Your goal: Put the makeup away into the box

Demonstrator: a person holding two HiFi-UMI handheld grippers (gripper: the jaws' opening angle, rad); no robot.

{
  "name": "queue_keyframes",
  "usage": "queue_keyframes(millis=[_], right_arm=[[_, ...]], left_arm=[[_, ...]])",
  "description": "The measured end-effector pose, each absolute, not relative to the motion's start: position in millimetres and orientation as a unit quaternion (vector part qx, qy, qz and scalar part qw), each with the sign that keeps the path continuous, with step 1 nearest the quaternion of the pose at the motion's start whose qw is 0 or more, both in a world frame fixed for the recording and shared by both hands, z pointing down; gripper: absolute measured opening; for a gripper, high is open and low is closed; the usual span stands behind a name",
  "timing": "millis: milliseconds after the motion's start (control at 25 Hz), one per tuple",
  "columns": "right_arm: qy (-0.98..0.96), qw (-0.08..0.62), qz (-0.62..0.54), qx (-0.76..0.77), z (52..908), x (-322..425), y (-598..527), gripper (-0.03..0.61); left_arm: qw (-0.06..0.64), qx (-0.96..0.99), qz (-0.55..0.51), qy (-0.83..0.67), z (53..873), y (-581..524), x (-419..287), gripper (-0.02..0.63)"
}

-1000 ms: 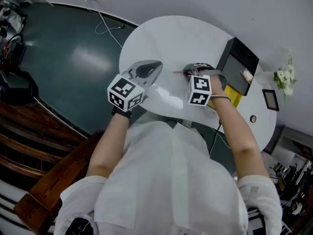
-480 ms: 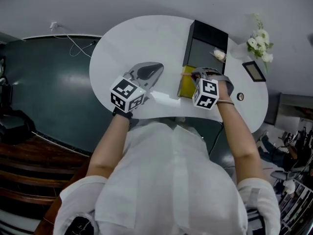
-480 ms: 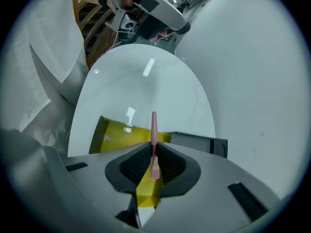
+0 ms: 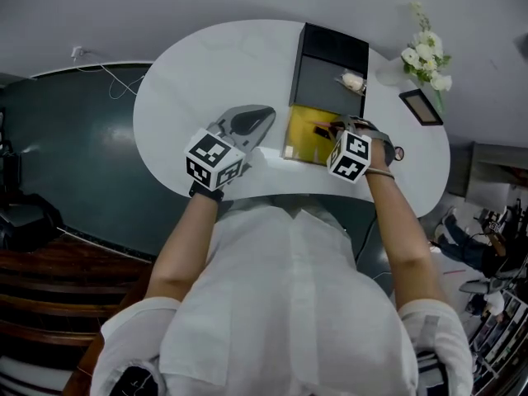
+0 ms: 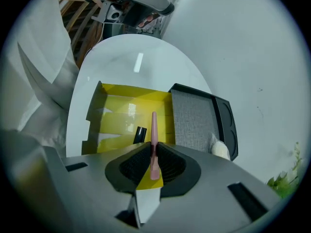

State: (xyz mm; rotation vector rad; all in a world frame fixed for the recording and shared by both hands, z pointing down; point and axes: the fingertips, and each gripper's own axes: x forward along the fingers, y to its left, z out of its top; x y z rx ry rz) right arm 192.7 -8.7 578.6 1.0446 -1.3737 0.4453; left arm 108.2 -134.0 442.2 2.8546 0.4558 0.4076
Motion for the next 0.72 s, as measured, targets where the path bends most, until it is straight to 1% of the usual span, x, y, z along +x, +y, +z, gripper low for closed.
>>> queue_keyframes(millis=[720], right_arm=[[-0.586, 0.615, 0.237, 0.472, 618.9, 213.1, -10.6, 0.046]], left_arm=[[0.108, 0.968, 0.165, 0.152, 451.2, -132.3, 130.6, 0.026]])
